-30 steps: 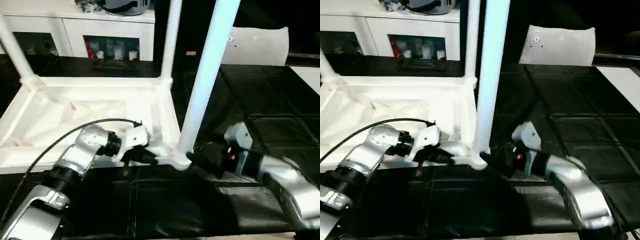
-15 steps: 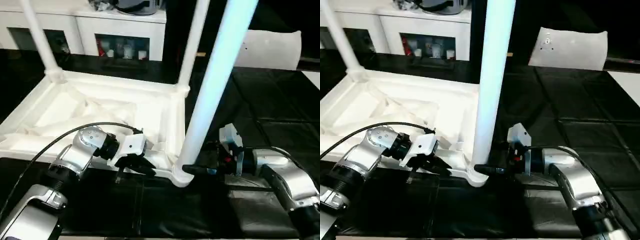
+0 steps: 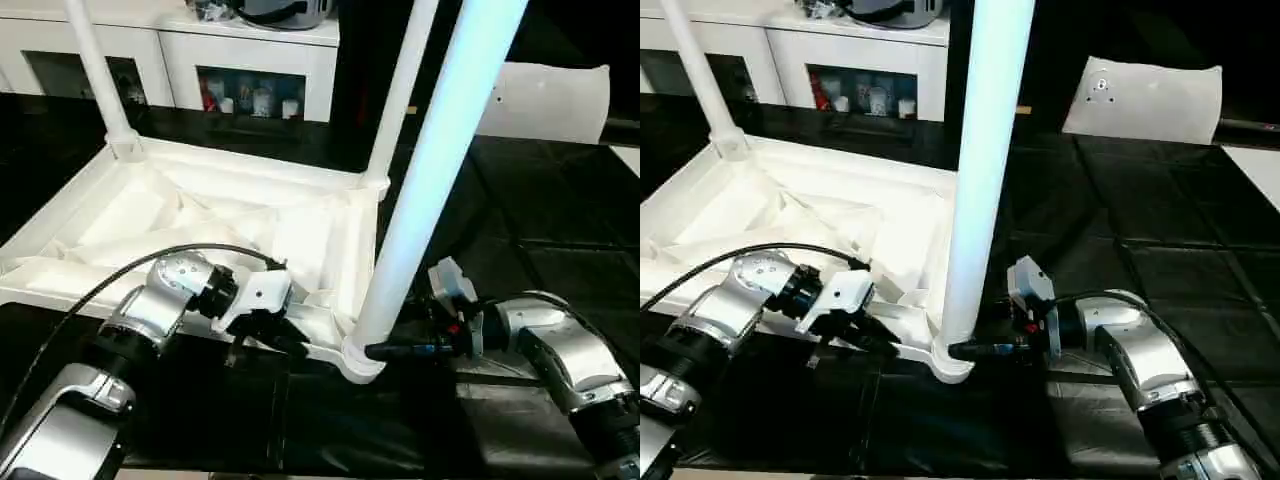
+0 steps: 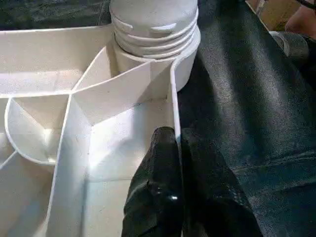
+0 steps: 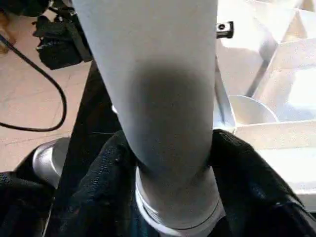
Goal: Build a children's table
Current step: Rotate leg to tighten
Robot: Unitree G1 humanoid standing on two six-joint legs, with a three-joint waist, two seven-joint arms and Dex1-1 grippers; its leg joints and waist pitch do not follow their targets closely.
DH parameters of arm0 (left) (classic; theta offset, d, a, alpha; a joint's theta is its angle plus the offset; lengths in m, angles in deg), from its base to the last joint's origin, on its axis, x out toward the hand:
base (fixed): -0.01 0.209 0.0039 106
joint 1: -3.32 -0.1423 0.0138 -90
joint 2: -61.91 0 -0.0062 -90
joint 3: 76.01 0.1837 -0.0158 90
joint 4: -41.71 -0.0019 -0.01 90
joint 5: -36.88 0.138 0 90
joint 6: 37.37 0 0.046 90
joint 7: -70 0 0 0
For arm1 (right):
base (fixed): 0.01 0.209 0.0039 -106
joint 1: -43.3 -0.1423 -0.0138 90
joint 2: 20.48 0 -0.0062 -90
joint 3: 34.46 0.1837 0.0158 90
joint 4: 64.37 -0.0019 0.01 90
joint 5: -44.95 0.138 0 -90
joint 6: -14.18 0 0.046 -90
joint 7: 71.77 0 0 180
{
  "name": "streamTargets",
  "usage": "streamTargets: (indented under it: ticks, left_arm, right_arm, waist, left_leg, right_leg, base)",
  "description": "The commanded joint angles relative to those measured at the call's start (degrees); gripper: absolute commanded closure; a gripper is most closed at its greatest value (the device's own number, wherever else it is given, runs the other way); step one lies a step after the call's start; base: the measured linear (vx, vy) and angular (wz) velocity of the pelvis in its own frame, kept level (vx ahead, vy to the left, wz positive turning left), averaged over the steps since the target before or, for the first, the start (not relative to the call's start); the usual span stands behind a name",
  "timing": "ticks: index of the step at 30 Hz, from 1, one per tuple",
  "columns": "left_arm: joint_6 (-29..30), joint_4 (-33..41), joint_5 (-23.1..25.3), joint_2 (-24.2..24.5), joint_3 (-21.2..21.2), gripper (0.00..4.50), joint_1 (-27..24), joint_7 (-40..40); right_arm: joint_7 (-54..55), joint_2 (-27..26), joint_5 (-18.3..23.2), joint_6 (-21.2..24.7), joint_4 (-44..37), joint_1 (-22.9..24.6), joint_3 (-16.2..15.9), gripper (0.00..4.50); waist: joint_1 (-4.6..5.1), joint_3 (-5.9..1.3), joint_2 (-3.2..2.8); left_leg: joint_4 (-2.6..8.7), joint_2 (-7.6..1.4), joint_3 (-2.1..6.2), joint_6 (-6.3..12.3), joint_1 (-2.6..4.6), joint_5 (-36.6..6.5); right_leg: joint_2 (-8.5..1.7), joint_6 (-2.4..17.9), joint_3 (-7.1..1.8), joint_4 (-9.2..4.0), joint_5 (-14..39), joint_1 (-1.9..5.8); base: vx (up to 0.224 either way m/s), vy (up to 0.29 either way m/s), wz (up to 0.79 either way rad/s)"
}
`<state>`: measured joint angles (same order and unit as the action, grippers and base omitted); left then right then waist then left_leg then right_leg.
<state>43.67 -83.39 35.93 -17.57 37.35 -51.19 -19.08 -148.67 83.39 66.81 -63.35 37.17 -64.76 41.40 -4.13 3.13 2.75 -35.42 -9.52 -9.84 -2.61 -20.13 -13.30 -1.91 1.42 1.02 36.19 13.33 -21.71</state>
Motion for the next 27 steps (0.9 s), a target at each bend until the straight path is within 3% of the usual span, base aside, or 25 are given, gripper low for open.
streamTargets:
  ticks: [1, 6, 10, 13, 15, 16, 18, 19, 20, 21, 24, 27]
  left_arm:
    - [-1.1, 0.1, 0.6, -0.7, 2.1, 4.5, 1.0, -3.3]
    - [4.5, 1.1, -1.6, -2.1, -0.4, 4.5, 1.1, -0.5]
    - [7.6, 2.1, -1.7, -4.0, -2.1, 4.5, 1.1, 5.0]
    - [11.4, 2.1, -0.5, -7.3, -3.4, 4.5, 1.6, 13.6]
    - [14.4, 2.9, -0.3, -9.2, -4.3, 4.5, 1.6, 17.4]
    - [15.7, 3.4, -0.3, -9.9, -4.6, 4.5, 1.5, 18.7]
    - [17.4, 4.1, 0.2, -11.1, -4.9, 4.5, 1.4, 21.2]
    - [19.8, 4.6, 0.9, -13.1, -5.6, 4.5, 1.6, 25.5]
    - [21.1, 4.8, 1.2, -14.2, -6.1, 4.5, 1.8, 27.9]
    - [22.6, 4.8, 1.7, -15.9, -6.9, 4.5, 2.2, 31.9]
    - [24.2, 4.8, 3.7, -18.8, -8.2, 4.5, 3.1, 40.0]
    - [24.5, 5.3, 4.8, -19.3, -8.1, 4.5, 3.2, 41.4]
  right_arm:
    - [-1.0, 0.0, -0.5, 0.3, 0.0, -0.8, -0.6, 2.4]
    - [3.2, -1.7, 0.6, 4.0, -2.0, 0.8, 0.1, 2.53]
    - [11.4, -4.4, -0.6, 6.0, -4.6, 3.1, 1.3, 2.56]
    - [22.9, -8.6, -4.2, 8.4, -7.4, 5.3, 1.8, 2.56]
    - [28.3, -11.5, -5.1, 10.6, -8.5, 5.9, 2.4, 2.56]
    - [30.5, -12.8, -5.6, 11.3, -8.7, 6.0, 2.6, 2.56]
    - [34.5, -15.3, -6.1, 12.7, -9.0, 6.0, 3.1, 2.57]
    - [40.5, -18.9, -7.4, 14.5, -8.9, 5.5, 3.8, 2.57]
    - [43.6, -20.7, -8.0, 15.3, -8.9, 5.2, 4.2, 2.57]
    - [47.9, -23.6, -9.0, 16.2, -8.1, 4.2, 4.4, 2.57]
    - [56.6, -29.1, -12.3, 16.8, -5.3, 1.3, 4.5, 2.57]
    - [58.7, -31.5, -12.3, 16.0, -5.0, 0.3, 4.9, 2.57]
  waist:
    - [0.09, -3.43, -0.26]
    - [-0.02, -3.33, -0.55]
    - [0.28, -2.8, -0.78]
    - [0.72, -2.43, -0.93]
    - [1.47, -2.22, -0.91]
    - [1.79, -2.24, -0.76]
    - [2.53, -2.17, -0.8]
    - [2.65, -2.12, -0.96]
    - [2.87, -2.06, -0.92]
    - [3.0, -2.14, -1.31]
    - [3.69, -2.36, -1.05]
    - [3.9, -2.66, -1.14]
  left_leg:
    - [4.22, -4.34, 0.99, 4.47, 0.44, -1.1]
    - [4.3, -4.34, 0.97, 3.99, 0.41, -0.9]
    - [4.72, -4.3, 1.11, 2.07, 0.63, -5.5]
    - [5.12, -4.34, 1.31, 0.18, 0.76, -7.4]
    - [5.49, -4.13, 1.6, -1.34, 0.7, -10.0]
    - [5.57, -4.01, 1.79, -1.46, 0.34, -10.0]
    - [5.46, -3.89, 1.73, -1.23, 0.26, -10.0]
    - [5.42, -3.82, 1.7, -0.84, 0.27, -10.0]
    - [5.43, -3.78, 1.6, -0.9, 0.27, -9.9]
    - [5.43, -3.7, 1.71, -1.0, 0.27, -9.4]
    - [5.32, -3.56, 1.68, -1.39, 0.14, -7.5]
    - [5.0, -3.38, 1.41, 0.98, -0.14, -2.7]
  right_leg:
    - [-6.39, 16.5, -2.61, -3.28, -3.4, 2.61]
    - [-6.32, 16.9, -2.6, -3.19, -4.8, 2.63]
    - [-6.5, 15.9, -2.81, -4.09, 2.6, 2.3]
    - [-6.35, 14.6, -2.88, -4.68, 7.3, 1.98]
    - [-6.43, 13.3, -2.87, -5.07, 12.2, 1.92]
    - [-6.48, 12.9, -2.84, -5.08, 13.1, 2.27]
    - [-6.49, 11.8, -2.93, -5.37, 14.8, 1.96]
    - [-6.53, 11.5, -3.04, -5.62, 15.6, 1.84]
    - [-6.45, 11.4, -3.1, -5.65, 15.8, 1.66]
    - [-6.47, 11.3, -3.11, -5.68, 15.8, 1.65]
    - [-6.28, 11.6, -3.09, -5.44, 13.3, 1.74]
    - [-6.12, 12.6, -3.15, -4.86, 3.7, 2.3]
  base:
    - [0.0, 0.0, 0.0]
    - [0.0, 0.0, 0.0]
    - [0.0, 0.0, 0.0]
    - [0.0, 0.0, 0.0]
    - [0.0, 0.0, 0.0]
    - [0.0, 0.0, 0.0]
    - [0.0, 0.0, 0.0]
    - [0.0, 0.0, 0.0]
    - [0.0, 0.0, 0.0]
    - [0.0, 0.0, 0.0]
    - [0.0, 0.0, 0.0]
    - [0.0, 0.0, 0.0]
